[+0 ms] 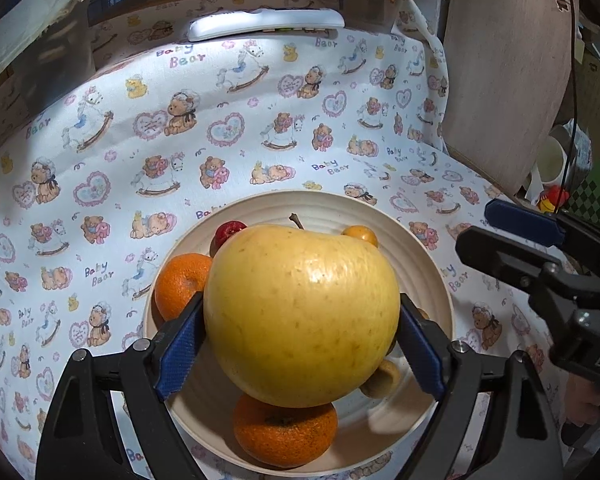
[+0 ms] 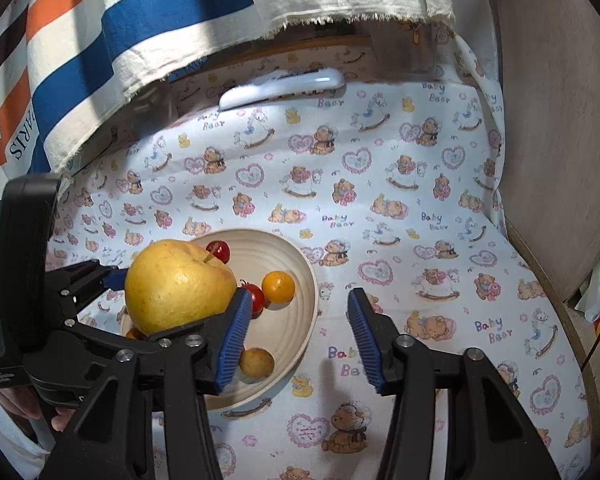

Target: Organize fruits

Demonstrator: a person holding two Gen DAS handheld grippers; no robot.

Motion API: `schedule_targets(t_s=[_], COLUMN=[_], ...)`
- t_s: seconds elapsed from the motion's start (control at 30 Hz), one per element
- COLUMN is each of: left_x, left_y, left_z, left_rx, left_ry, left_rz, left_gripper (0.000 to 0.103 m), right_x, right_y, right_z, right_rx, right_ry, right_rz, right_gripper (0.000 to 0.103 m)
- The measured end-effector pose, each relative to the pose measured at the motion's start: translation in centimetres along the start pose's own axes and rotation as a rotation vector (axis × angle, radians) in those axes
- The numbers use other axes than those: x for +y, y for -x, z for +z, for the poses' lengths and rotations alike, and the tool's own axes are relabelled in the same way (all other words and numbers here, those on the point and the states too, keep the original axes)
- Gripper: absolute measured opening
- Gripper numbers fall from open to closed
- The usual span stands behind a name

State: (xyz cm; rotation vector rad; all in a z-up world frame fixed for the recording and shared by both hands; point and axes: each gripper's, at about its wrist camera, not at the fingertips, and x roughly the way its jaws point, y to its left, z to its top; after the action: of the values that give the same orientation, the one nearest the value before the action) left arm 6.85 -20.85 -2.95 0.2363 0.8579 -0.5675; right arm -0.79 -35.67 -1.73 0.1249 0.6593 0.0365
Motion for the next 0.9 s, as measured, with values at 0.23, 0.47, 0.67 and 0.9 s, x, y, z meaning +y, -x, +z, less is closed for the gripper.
schedule_targets(t_s=[0.23,0.47,0.67,0.9], left_x=[-0.1,0.1,2.6,4.3], left_y=[1.6,6.5,8.8,12.2], left_z=[-0.6,-0.3,-1.3,-4.9], left_rx=[-0.112,-0.327,-0.414,-0.562], left_ry=[-0.027,-0.049,0.035,0.067], left_rz=[0.004,0.092,0.101,0.184], left_gripper=[0.090,0.102,0.102,0.102], right_x=[0.4,-0.4,0.2,1.7], right_y=[1.3,3.0,4.2,4.2], right_z=[0.2,0.5,0.4,-0.5], right_rx=[-0.094,-0.193,-0.261,-0.316], right_ry=[0.021,-0.031,0.000,0.054], right_rz=[-0.020,0.019,0.008,-0.017], right_gripper=[0.070,0.084,0.084,0.089])
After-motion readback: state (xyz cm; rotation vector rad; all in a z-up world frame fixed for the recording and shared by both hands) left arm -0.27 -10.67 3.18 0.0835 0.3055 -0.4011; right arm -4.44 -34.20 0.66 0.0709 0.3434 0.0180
